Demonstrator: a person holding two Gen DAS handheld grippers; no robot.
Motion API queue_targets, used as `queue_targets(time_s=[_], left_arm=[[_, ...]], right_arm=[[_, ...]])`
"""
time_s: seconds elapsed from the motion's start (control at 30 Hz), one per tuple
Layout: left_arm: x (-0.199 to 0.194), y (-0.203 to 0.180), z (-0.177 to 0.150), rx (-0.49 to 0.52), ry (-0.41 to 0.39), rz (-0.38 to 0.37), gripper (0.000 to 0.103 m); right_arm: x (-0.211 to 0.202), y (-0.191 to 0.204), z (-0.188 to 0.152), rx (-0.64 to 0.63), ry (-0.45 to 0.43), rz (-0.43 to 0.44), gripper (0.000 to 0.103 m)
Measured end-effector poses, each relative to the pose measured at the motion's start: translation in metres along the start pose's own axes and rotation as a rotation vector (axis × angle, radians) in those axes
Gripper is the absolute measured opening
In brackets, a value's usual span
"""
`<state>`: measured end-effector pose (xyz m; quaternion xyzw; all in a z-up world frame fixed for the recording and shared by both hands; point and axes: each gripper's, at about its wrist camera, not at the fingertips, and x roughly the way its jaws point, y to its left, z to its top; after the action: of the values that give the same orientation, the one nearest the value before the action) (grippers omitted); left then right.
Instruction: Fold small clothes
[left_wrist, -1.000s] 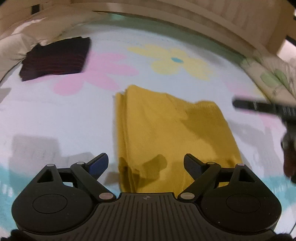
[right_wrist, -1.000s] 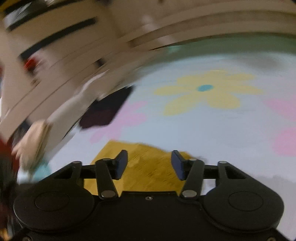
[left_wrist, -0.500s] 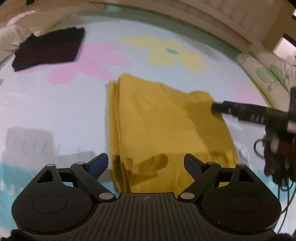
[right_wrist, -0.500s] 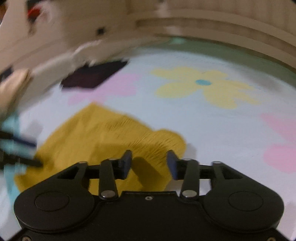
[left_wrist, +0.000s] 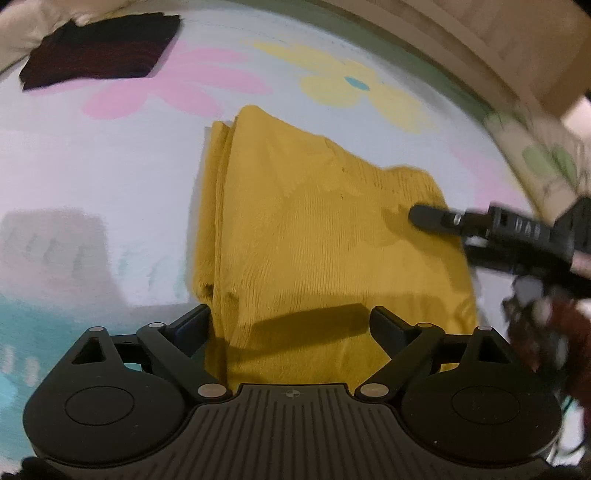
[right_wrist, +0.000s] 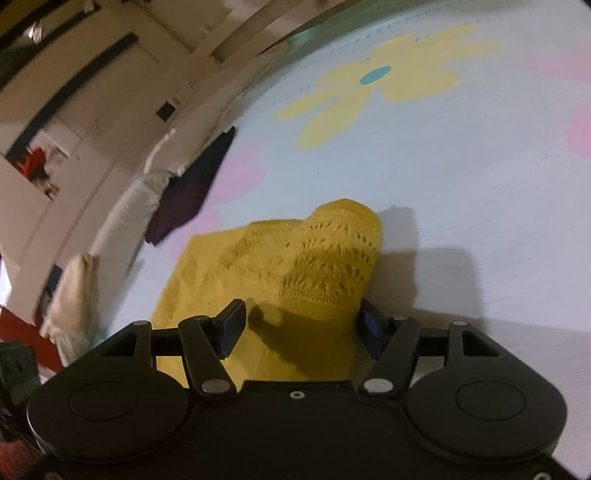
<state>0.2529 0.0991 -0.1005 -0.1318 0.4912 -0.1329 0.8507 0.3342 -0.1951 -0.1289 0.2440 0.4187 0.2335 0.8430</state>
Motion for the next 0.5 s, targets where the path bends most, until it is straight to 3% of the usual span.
queue_targets(time_s=[0.1, 0.13, 0.17, 0.23, 0.27, 0.4, 0.5], left_arm=[[0.002, 0.007, 0.005, -0.083, -0.015, -0.035, 0.091], [0.003, 0.008, 0.007, -0.096, -0.023, -0.051, 0.086], [0.003, 0.008, 0.008, -0.095, -0.031, -0.055, 0.064], [0.001, 0.003, 0.008, -0.064, -0.050, 0.013, 0.029], [0.001, 0.000, 0.008, -0.053, -0.055, -0.009, 0.023], [-0.011, -0.026, 0.009, 0.042, -0.086, 0.043, 0.022], [-0.032, -0.045, 0.008, 0.064, -0.123, 0.014, 0.022]], right_arm=[[0.008, -0.001, -0.001, 0.014, -0.008, 0.032, 0.069], [0.011, -0.001, -0.002, 0.024, -0.011, 0.046, 0.069], [0.014, -0.001, -0.002, 0.036, -0.014, 0.057, 0.066], [0.020, 0.002, 0.000, 0.036, -0.015, 0.045, 0.050], [0.021, 0.005, 0.000, 0.023, -0.013, 0.023, 0.046], [0.017, 0.026, 0.004, -0.062, -0.015, -0.052, 0.038], [-0.002, 0.048, 0.009, -0.113, -0.033, -0.061, 0.036]])
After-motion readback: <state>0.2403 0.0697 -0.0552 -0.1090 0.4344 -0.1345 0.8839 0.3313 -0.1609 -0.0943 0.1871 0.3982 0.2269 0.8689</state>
